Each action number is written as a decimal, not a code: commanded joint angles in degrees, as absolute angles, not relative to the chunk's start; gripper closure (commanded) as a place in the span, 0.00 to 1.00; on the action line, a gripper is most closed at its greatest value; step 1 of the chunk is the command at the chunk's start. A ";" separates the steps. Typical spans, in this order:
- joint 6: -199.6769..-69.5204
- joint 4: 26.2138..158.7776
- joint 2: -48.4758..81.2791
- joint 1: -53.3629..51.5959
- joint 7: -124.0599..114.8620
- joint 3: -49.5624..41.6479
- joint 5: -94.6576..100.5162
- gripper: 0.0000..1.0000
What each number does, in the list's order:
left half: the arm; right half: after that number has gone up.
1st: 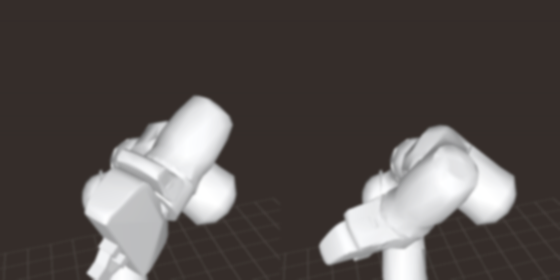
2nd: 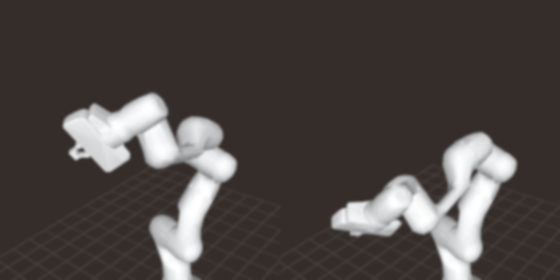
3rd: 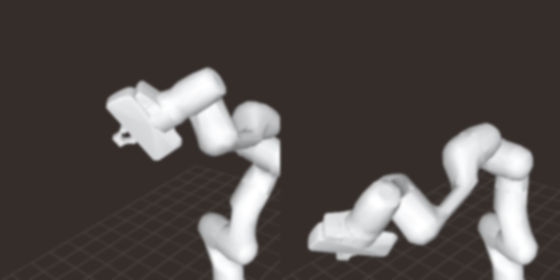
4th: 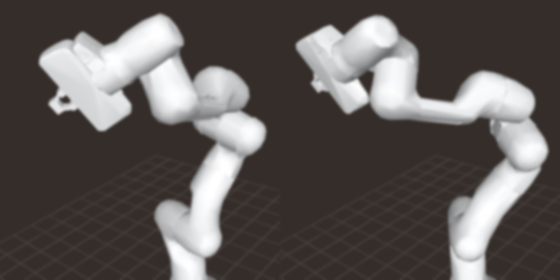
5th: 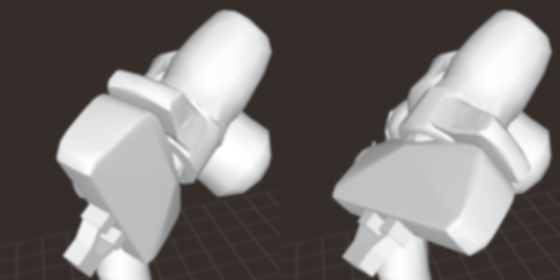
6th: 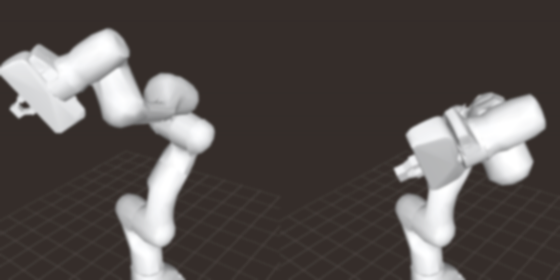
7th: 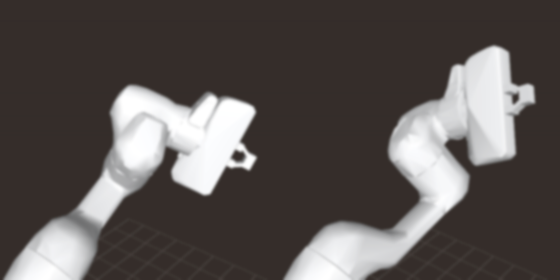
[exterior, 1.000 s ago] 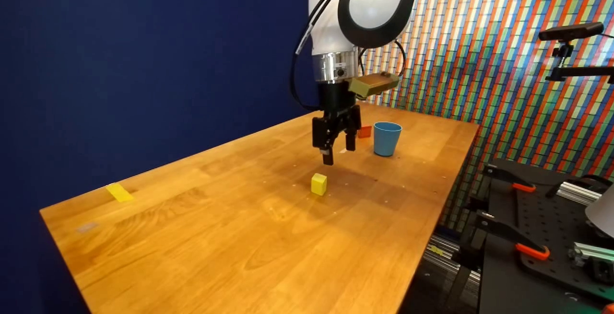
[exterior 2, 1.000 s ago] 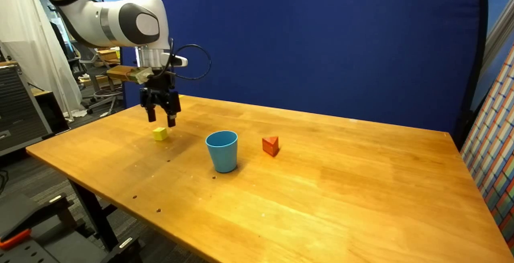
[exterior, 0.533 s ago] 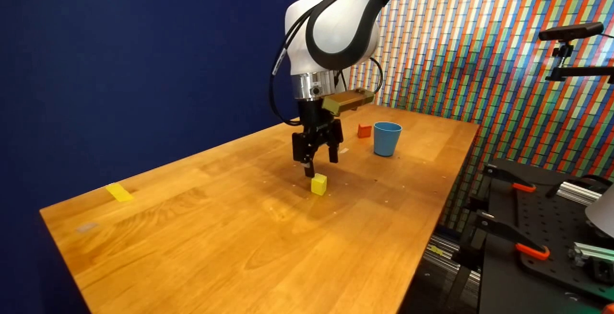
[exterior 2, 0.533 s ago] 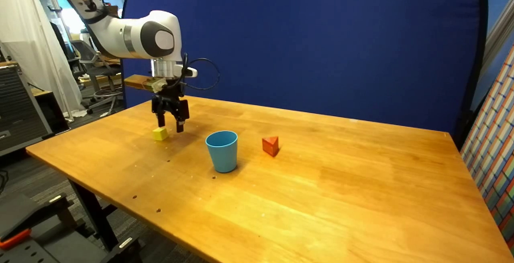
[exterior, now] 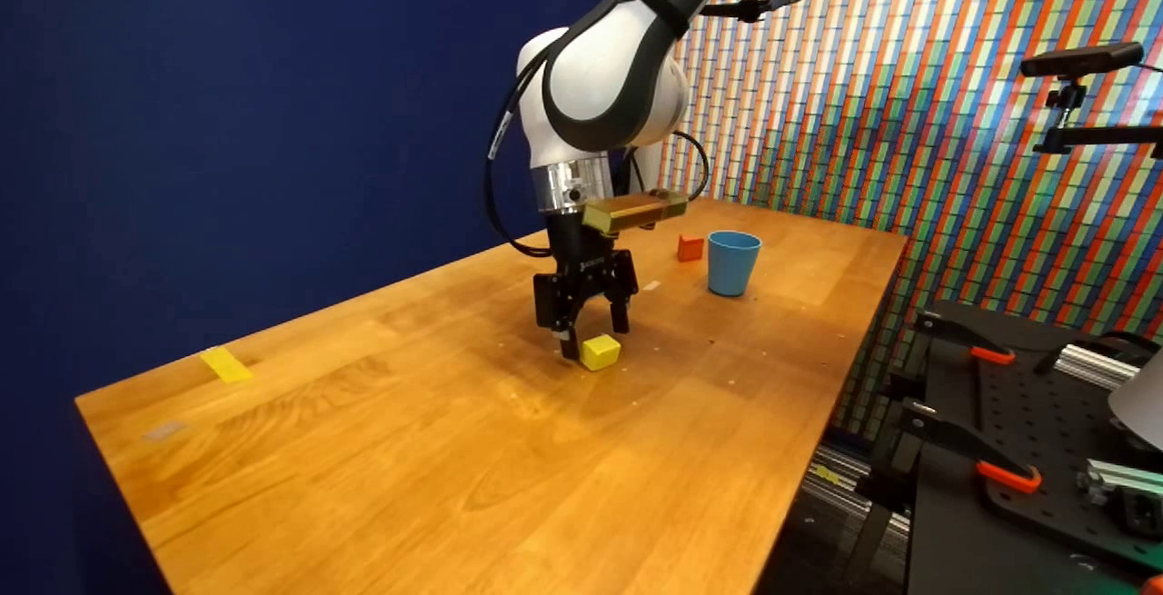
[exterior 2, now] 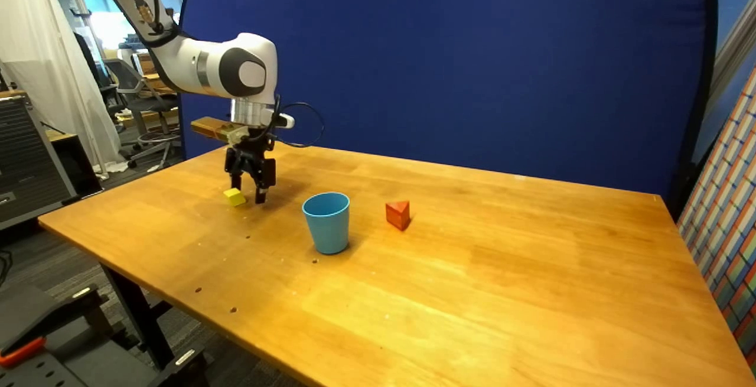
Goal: Pick up the yellow block from the table and put it in the light blue cup.
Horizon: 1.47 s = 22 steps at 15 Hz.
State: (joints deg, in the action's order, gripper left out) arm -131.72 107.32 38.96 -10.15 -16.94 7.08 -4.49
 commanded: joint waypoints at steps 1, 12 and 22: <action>-129.92 105.69 40.19 -10.22 -16.23 7.90 -8.25 0.00; -129.84 109.76 35.83 -10.95 -20.79 7.12 -10.30 0.84; -131.06 131.41 12.70 -7.45 -30.20 -1.18 -10.81 0.86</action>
State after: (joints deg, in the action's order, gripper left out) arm -130.73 123.58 22.16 -8.87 -27.06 1.10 -10.92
